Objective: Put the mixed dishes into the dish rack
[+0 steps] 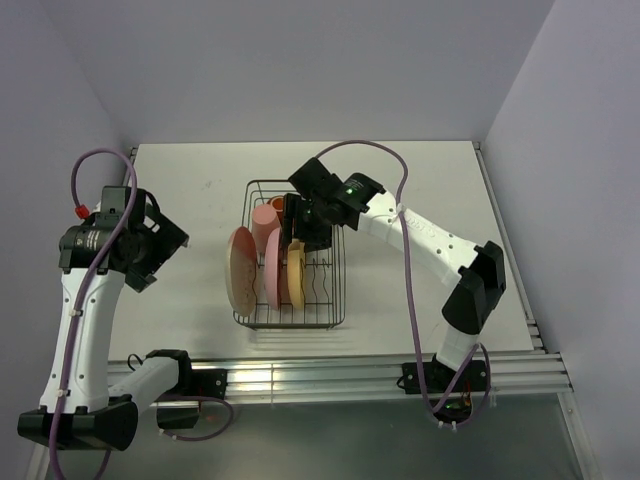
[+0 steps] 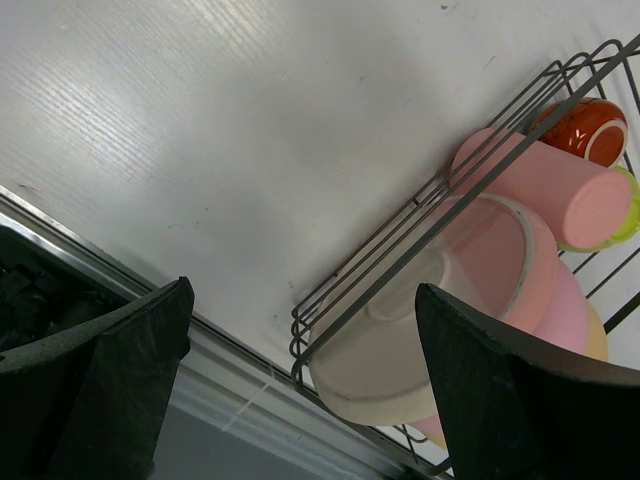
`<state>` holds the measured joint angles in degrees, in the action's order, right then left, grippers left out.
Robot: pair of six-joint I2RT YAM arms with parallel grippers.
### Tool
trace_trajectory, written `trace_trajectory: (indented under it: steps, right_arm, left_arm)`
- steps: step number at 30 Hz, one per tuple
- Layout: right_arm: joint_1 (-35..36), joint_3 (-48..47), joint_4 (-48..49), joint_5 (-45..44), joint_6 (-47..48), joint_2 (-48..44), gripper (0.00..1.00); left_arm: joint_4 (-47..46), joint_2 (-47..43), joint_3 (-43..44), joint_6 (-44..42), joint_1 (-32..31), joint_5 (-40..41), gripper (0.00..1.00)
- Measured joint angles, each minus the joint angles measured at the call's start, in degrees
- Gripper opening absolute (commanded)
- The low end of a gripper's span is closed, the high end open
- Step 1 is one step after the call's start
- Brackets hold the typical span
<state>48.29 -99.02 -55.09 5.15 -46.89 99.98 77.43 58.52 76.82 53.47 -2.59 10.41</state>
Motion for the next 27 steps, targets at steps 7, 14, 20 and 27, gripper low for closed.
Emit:
trace_trajectory:
  steps: [7,14,20,27]
  right_arm:
    - [0.0,-0.1,0.0,-0.4,0.4,-0.8,0.67]
    - [-0.4,-1.7,-0.4,-1.7,3.2,-1.9,0.76]
    - [-1.5,3.3,0.9,-4.8,7.6,-11.9,1.00]
    - [-5.2,18.7,5.0,-3.5,9.7,-30.4,1.00]
  left_arm:
    - [0.0,0.6,-0.5,0.0,0.0,0.0,0.99]
    - [-0.5,0.8,-0.5,-0.3,0.0,-0.9,0.99]
    - [-2.9,2.4,-0.7,-0.9,0.0,-5.5,0.99]
    - [-6.1,4.2,-0.7,-0.9,0.0,-10.7,0.99]
